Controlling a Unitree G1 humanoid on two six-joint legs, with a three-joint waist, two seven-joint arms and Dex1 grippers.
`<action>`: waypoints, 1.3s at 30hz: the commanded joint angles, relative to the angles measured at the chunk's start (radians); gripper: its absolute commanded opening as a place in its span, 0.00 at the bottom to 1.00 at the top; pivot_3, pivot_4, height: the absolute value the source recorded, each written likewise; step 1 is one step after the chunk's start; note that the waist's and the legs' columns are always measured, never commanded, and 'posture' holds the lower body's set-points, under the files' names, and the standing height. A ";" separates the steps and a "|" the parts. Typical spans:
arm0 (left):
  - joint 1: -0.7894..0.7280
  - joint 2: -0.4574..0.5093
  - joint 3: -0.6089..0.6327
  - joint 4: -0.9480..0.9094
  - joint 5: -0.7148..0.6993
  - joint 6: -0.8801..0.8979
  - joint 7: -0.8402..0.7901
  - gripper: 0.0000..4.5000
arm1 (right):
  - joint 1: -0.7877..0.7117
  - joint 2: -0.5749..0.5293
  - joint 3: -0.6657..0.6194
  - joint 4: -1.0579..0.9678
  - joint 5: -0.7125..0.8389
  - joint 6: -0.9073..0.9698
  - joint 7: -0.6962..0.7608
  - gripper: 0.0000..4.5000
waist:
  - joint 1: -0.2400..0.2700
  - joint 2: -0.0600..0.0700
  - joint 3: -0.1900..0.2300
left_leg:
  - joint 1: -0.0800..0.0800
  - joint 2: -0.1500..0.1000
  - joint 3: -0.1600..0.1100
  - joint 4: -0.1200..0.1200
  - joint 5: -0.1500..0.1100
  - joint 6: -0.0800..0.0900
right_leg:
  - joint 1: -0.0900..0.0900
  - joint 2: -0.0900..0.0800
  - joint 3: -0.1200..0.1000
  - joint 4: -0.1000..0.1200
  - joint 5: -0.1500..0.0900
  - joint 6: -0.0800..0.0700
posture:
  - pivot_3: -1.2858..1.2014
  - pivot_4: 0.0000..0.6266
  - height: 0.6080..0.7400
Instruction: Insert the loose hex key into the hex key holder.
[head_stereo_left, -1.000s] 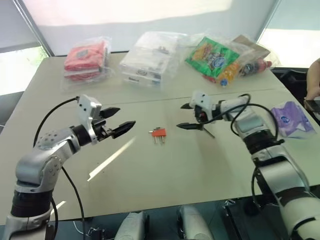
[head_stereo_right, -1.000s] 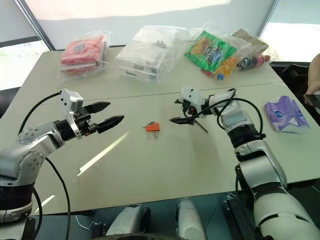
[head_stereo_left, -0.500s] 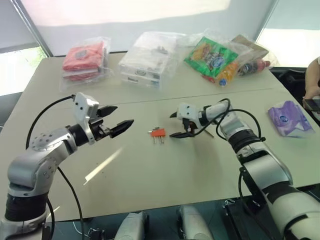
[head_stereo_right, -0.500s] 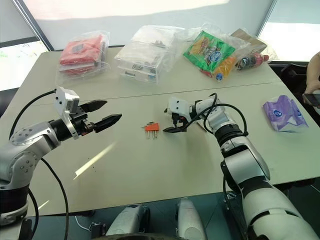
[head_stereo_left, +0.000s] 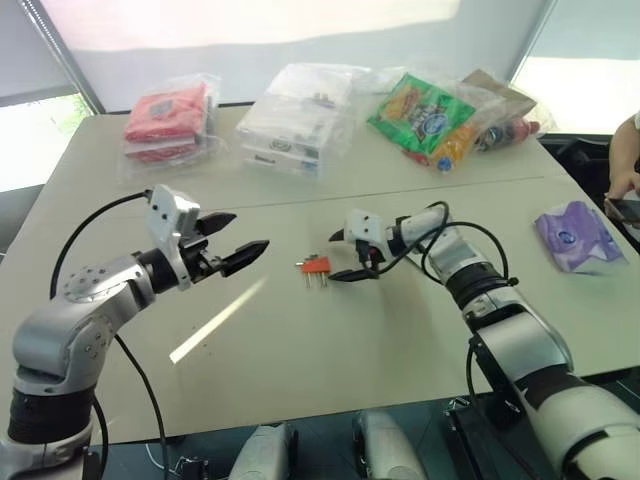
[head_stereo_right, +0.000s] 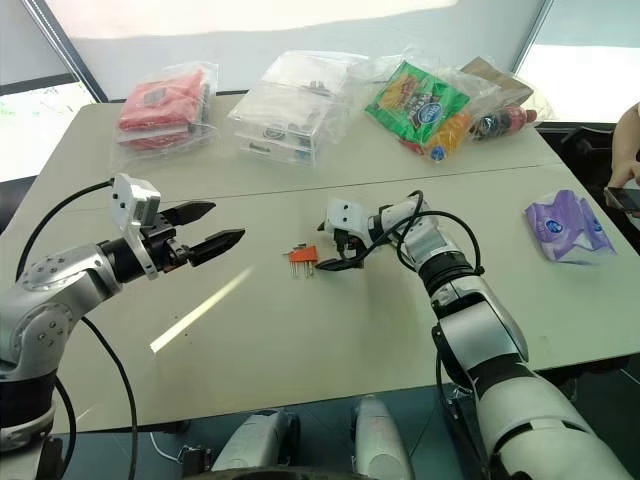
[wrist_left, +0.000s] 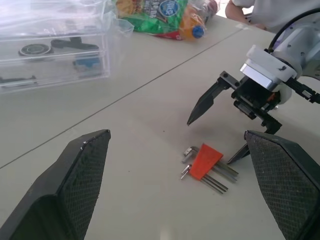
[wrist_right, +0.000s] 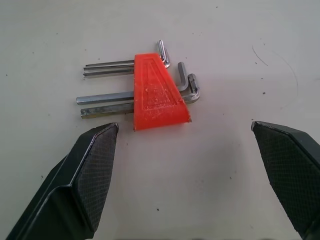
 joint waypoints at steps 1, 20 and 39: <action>-0.003 0.009 0.033 -0.044 -0.015 -0.001 0.014 1.00 | -0.002 0.020 -0.003 -0.012 -0.010 -0.005 -0.001 0.98 | 0.000 0.000 0.000 | 0.000 0.000 0.000 0.000 0.000 0.000 | 0.000 0.000 0.000 0.000 0.000 0.000 | 0.52 0.24 1.00; 0.038 0.001 0.038 -0.083 -0.034 -0.005 0.063 1.00 | -0.021 0.057 0.005 0.050 -0.053 -0.031 0.009 0.25 | -0.021 0.000 0.000 | 0.001 0.000 -0.001 0.000 0.000 0.000 | 0.000 0.000 0.000 0.001 0.000 0.000 | 0.52 0.24 1.00; -0.222 -0.056 -0.025 0.116 -0.106 -0.010 -0.064 1.00 | 0.139 -0.173 -0.065 -0.508 -0.334 -0.629 -0.644 0.22 | -0.014 0.000 0.000 | 0.000 0.000 0.000 0.000 0.000 -0.001 | -0.001 0.000 0.000 0.002 0.000 0.000 | 0.52 0.24 1.00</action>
